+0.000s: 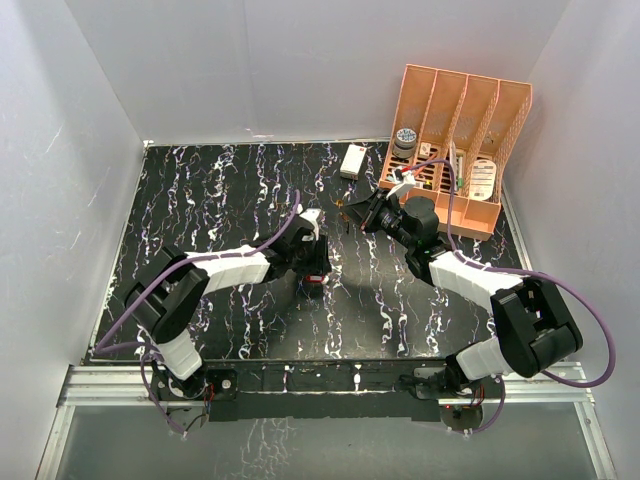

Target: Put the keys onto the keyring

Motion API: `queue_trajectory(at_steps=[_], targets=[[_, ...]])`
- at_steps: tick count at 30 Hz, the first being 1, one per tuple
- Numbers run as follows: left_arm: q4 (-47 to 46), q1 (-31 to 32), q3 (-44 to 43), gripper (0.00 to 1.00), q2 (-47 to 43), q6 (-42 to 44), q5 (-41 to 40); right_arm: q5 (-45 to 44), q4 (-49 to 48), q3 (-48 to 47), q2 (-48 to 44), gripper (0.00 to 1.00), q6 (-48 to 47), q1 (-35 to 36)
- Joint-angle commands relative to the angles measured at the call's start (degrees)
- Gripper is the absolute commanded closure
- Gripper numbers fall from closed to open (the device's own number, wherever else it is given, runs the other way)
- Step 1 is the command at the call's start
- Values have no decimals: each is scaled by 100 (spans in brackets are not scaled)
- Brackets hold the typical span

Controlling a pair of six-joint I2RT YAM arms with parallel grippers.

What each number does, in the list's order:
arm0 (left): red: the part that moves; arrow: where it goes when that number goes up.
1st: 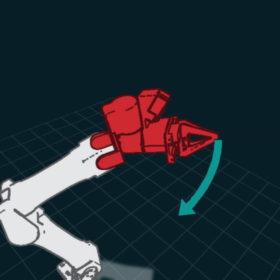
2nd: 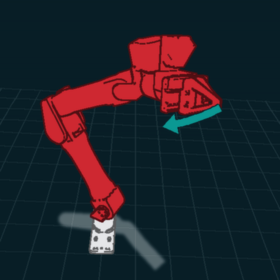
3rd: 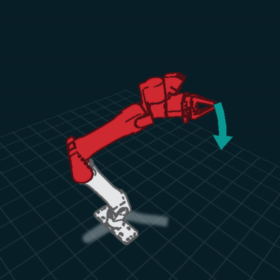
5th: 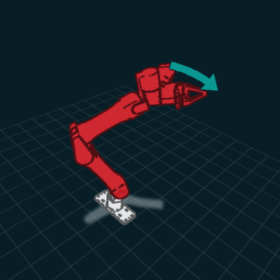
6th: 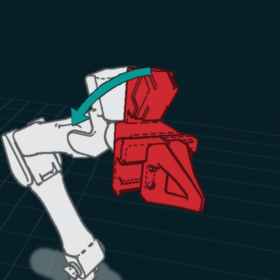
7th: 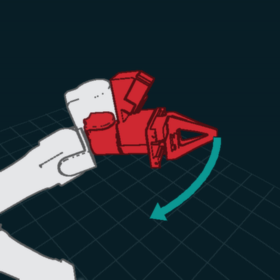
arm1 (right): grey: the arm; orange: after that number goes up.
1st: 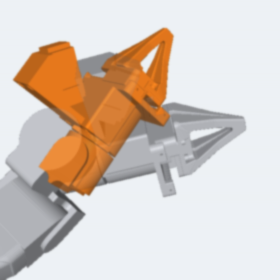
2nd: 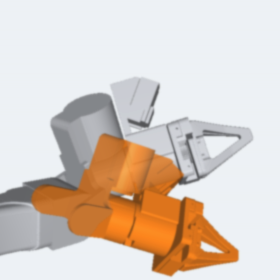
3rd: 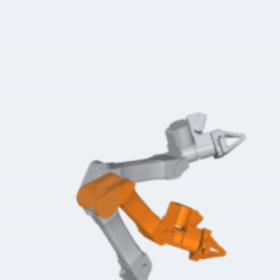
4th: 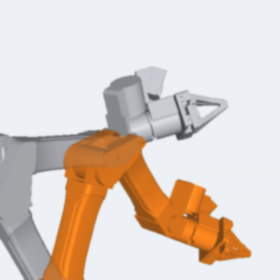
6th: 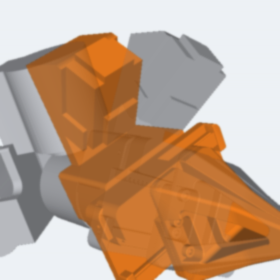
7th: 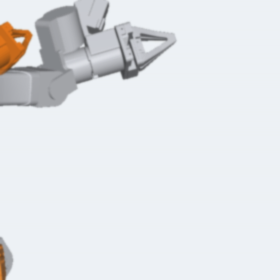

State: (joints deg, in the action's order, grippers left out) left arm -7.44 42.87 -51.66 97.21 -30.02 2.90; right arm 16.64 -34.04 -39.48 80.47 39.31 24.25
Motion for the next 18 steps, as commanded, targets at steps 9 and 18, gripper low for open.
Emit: queue_trajectory(at_steps=[9, 18], targets=[[-81, -32, -143, 60, 186, 23, 229, 14, -250, 15, -145, 100, -39, -67], [-104, -33, -147, 68, 233, 14, 255, 14, -252, 29, -150, 100, -37, -78]])
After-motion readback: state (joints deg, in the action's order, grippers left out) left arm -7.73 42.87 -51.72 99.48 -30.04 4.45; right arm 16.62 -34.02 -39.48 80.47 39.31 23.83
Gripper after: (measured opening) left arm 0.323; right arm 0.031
